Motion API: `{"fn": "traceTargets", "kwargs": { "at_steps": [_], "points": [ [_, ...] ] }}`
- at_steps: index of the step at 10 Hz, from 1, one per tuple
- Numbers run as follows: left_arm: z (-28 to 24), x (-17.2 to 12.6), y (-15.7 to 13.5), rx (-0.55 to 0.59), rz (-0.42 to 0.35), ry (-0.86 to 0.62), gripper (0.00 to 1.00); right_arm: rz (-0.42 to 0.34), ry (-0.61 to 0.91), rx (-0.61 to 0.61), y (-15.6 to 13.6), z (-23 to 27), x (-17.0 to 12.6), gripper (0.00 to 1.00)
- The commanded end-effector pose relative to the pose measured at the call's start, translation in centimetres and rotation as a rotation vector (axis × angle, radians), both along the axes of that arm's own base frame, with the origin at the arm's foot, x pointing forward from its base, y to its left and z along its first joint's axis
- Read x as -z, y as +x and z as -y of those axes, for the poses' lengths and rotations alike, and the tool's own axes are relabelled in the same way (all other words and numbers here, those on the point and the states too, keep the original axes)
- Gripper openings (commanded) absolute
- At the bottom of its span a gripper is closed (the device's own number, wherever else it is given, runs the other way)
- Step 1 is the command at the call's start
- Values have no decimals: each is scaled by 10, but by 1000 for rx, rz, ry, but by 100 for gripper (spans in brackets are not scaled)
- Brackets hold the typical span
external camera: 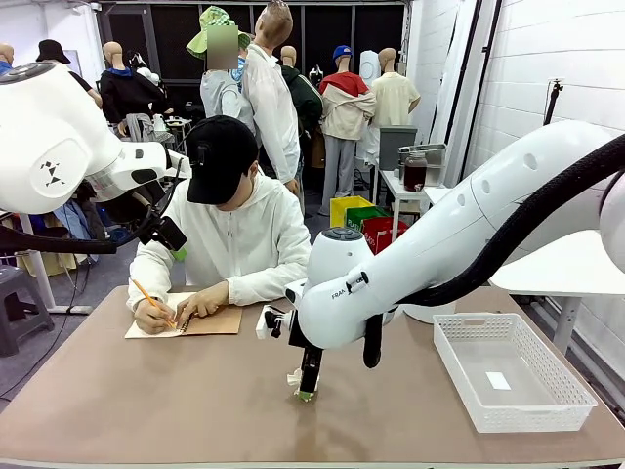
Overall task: Sort the paper based on its condition.
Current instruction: If a person hands you a paper, place it in the Organizing basket , and if it's crumpled, put it in the Trash can.
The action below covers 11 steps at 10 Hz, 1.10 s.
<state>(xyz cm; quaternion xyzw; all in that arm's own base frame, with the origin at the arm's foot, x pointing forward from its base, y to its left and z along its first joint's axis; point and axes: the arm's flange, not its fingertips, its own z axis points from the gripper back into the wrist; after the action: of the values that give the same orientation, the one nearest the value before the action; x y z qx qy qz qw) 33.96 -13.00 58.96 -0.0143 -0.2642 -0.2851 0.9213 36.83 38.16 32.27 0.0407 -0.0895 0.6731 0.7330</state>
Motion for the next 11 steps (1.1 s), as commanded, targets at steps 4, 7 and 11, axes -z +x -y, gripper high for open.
{"fn": "traceTargets", "kwargs": {
  "at_steps": [4, 7, 11],
  "points": [
    [-2, -1, 0, 2, 2, 0, 100, -10, -16, -12, 10, -9, 8, 100],
    [-2, -1, 0, 2, 2, 0, 100, 2, -24, 4, 12, -11, 15, 100],
    [-2, -1, 0, 2, 2, 0, 100, -29, -5, 23, 14, -14, 16, 67]
  ]
}}
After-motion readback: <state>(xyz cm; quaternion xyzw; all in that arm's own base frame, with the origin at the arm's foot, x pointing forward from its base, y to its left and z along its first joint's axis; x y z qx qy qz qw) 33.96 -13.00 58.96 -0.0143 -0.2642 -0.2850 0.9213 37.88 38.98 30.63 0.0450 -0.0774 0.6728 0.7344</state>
